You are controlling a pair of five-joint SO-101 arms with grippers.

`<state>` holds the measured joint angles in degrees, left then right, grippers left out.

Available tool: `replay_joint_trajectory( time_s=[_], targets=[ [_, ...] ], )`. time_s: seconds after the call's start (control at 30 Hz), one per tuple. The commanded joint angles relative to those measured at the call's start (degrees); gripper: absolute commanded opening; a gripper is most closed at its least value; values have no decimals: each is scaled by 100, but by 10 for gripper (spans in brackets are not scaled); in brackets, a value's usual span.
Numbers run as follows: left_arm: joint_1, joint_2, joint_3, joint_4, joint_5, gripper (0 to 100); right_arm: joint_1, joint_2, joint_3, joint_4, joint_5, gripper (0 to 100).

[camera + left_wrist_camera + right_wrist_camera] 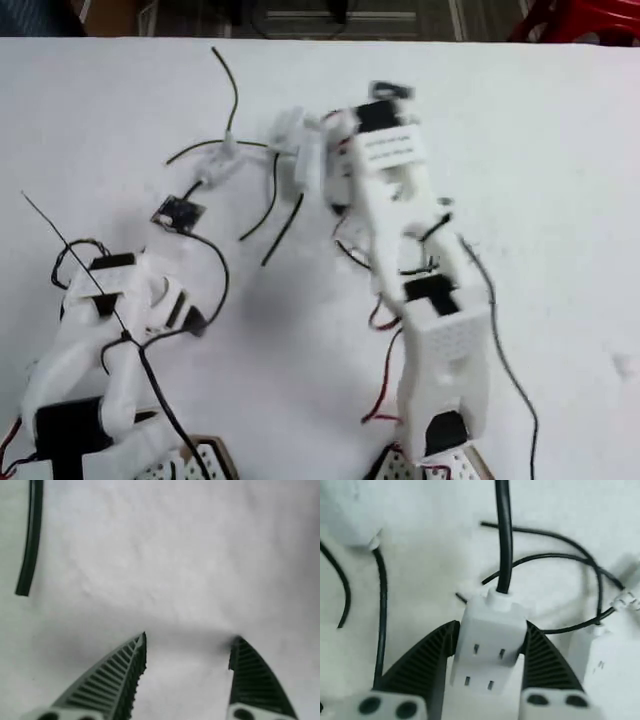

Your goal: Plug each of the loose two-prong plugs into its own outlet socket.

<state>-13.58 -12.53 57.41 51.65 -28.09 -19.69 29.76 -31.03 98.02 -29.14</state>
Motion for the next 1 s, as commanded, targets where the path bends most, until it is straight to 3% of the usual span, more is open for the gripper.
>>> replay_joint_trajectory(
  time_s=[0.0,0.17,0.3,0.7,0.97],
  targets=[
    [-312,-101,-105,-466,712,271,-769,-549,70,48,-18,88],
    [-787,-66,-246,-545,1099,271,-1886,-620,88,4,-79,92],
    [-787,-57,-264,-545,1099,271,-2440,-207,193,-312,-738,108],
    [-796,-66,-255,-659,1108,271,-2668,848,211,-1244,-2558,118],
    [-822,-66,-264,-659,1108,271,-2642,1525,185,-1253,-2822,274]
  ],
)
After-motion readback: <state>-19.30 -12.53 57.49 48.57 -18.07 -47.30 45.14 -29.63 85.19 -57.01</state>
